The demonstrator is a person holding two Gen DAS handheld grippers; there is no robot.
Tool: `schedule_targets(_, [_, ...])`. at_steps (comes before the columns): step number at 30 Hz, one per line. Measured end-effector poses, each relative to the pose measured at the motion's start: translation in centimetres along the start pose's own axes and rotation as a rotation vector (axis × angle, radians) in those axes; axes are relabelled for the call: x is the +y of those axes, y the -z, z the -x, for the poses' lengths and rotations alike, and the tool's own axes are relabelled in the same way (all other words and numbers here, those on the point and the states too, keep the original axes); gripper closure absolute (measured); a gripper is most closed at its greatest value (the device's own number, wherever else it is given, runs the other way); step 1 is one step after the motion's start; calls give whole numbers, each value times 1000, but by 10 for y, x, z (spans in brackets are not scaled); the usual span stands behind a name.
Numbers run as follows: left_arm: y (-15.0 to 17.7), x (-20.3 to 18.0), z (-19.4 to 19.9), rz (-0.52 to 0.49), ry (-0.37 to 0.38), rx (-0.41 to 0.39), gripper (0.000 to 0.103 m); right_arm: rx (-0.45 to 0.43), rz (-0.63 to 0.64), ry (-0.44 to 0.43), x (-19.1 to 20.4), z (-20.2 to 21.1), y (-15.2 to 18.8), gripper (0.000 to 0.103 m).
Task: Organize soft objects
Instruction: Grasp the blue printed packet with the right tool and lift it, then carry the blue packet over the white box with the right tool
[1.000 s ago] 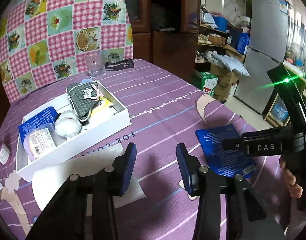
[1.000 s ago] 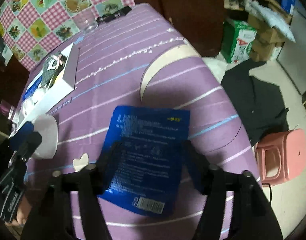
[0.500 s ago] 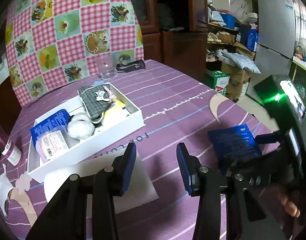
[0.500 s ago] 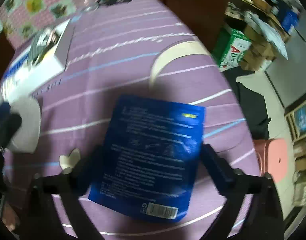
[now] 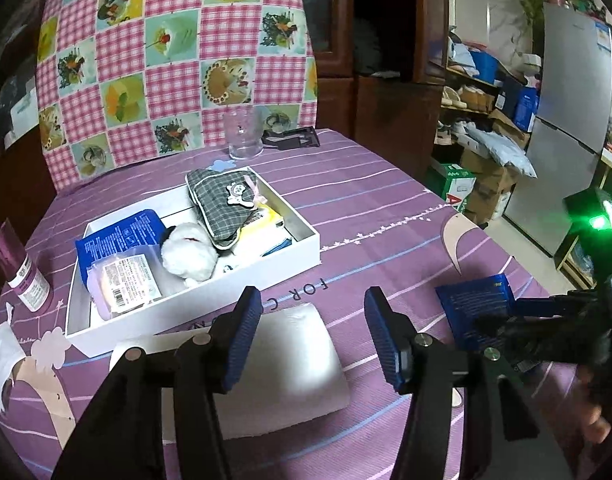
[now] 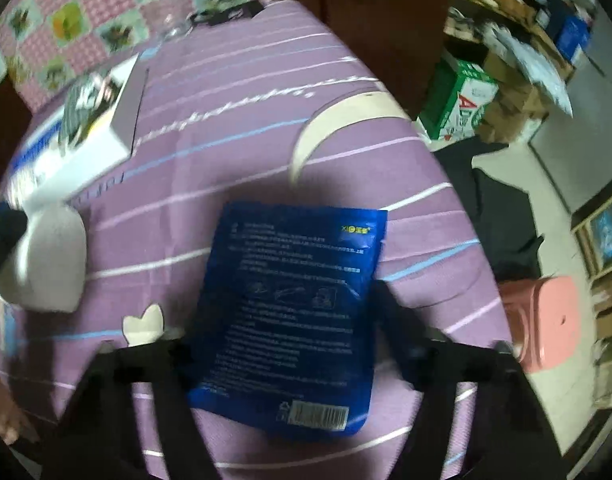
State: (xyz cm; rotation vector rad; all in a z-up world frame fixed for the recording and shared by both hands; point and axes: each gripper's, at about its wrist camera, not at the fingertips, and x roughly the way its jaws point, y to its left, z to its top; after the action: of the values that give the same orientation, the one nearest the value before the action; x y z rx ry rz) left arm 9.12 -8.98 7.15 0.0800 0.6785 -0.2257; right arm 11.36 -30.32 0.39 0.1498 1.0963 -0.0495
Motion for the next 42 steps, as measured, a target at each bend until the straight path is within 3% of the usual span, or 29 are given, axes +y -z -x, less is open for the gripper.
schedule_targets(1, [0,1,-1,4,1,1,49,-5,-21,0,-6,0,-1,71])
schedule_targets(5, [1,2,-1,9,5,5,49,-5,-60,-29,-20,0,-2,88])
schedule_targets(6, [1,2,-1,7,5,5,49,-4,-66,-12,-21,0,-1,100])
schedule_targets(7, [1,1,-1,5,6,5,49,-8,-72,-2,-23,-1,-1,102])
schedule_targets(13, [2,1,-2,2,11,1,49,-3,-44,-68,-20,-1,0,102])
schedule_targets(21, [-1,8,2,36,14,-16,49,-17,189,-143,33,-4,6,102])
schedule_targets(24, [-2,12,4,47,10,-23,46,-25,205,-172,42,-4,9,100])
schedule_targets(26, [-3,15,5,54,8,-28,41,-9,178,-189,42,-4,9,91])
schedule_targets(27, [-3,16,6,60,6,-32,40,5,160,-212,42,-3,9,77])
schedule_targets(28, [-4,19,6,68,3,-35,38,13,156,-236,43,-2,9,53])
schedule_targets(30, [-6,24,8,83,2,-36,37,34,175,-299,50,-3,9,24])
schedule_targets(32, [-7,30,8,101,-1,-38,36,26,218,-269,60,-3,14,21])
schedule_targets(35, [-8,39,9,138,-13,-36,35,30,352,-136,88,-7,23,14])
schedule_targets(37, [-8,44,8,153,-15,-33,35,33,393,-90,102,-10,28,4])
schedule_targets(42, [-9,51,7,166,-29,-30,35,56,297,-37,115,-13,25,0])
